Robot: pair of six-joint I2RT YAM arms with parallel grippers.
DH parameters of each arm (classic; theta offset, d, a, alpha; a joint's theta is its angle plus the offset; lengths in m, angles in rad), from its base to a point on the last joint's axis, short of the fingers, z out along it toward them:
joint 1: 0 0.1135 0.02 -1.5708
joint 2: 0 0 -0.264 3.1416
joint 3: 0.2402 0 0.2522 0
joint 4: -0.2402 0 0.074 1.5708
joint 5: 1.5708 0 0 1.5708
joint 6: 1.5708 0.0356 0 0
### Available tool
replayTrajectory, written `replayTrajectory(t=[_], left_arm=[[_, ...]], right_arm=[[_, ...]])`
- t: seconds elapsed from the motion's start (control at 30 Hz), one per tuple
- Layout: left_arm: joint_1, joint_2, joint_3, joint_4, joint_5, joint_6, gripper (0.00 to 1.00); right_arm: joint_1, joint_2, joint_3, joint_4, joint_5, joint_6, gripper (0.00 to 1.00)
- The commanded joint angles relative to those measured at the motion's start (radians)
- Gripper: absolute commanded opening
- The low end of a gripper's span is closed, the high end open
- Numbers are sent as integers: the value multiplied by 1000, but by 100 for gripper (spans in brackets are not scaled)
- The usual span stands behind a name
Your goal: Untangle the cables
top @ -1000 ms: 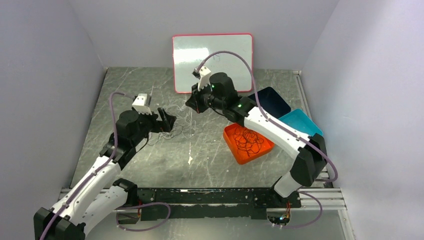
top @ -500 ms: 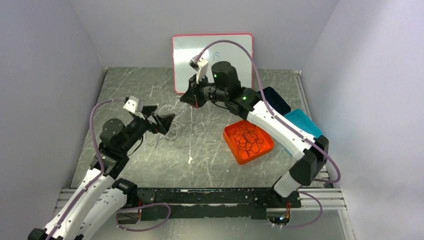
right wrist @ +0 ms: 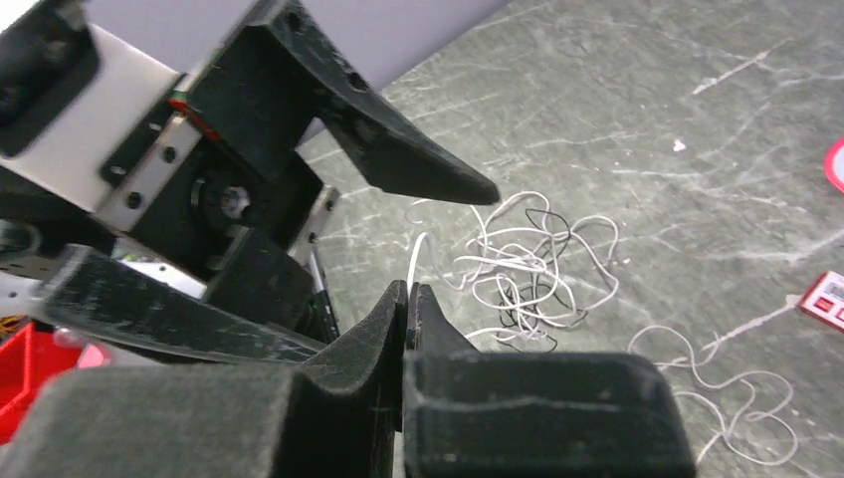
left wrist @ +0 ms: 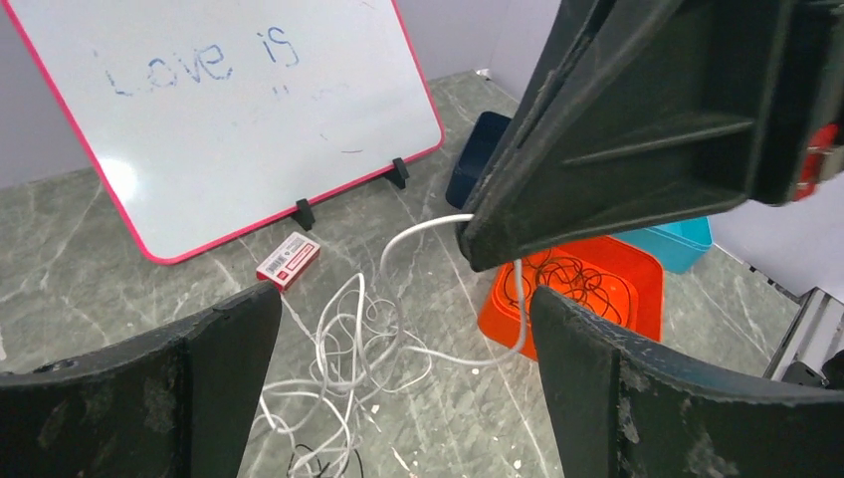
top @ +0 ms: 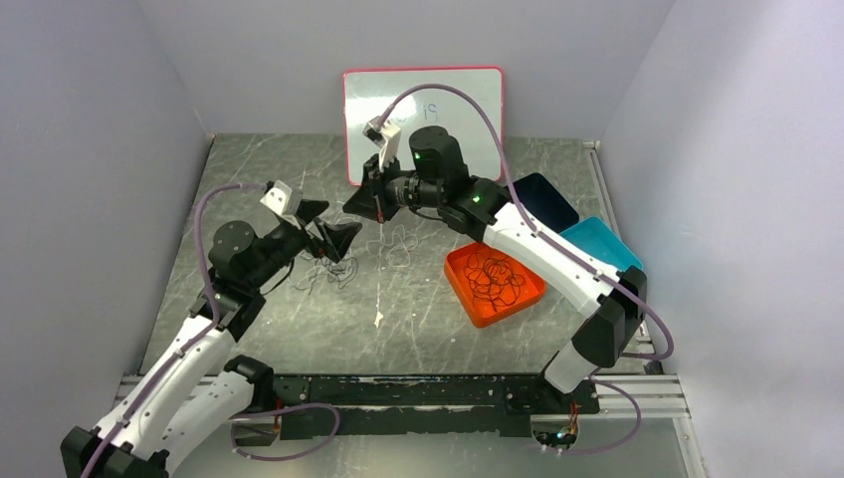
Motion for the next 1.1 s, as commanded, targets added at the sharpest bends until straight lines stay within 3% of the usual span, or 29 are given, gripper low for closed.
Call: replayTrajectory(t=[0.0, 0.07, 0.33, 0.53, 0.77, 1.07], left_arm=[[5, 43, 14, 106, 39, 8, 99], [5, 62, -6, 137, 41, -1, 97], [5, 148, -117, 192, 62, -50, 59], [5, 205, -301, 325, 46, -211, 33], [6, 200, -410, 360, -22, -240, 21], [5, 252, -474, 375, -81, -242, 14]], right_arm=[[6, 4, 9, 71, -60, 56, 0], [6, -7, 1, 88, -78, 71, 0], [5, -89, -20, 134, -18, 83, 0], [6, -149, -32, 183, 24, 79, 0], [5, -187, -15, 187, 62, 64, 0], [4, -234, 14, 202, 92, 54, 0]])
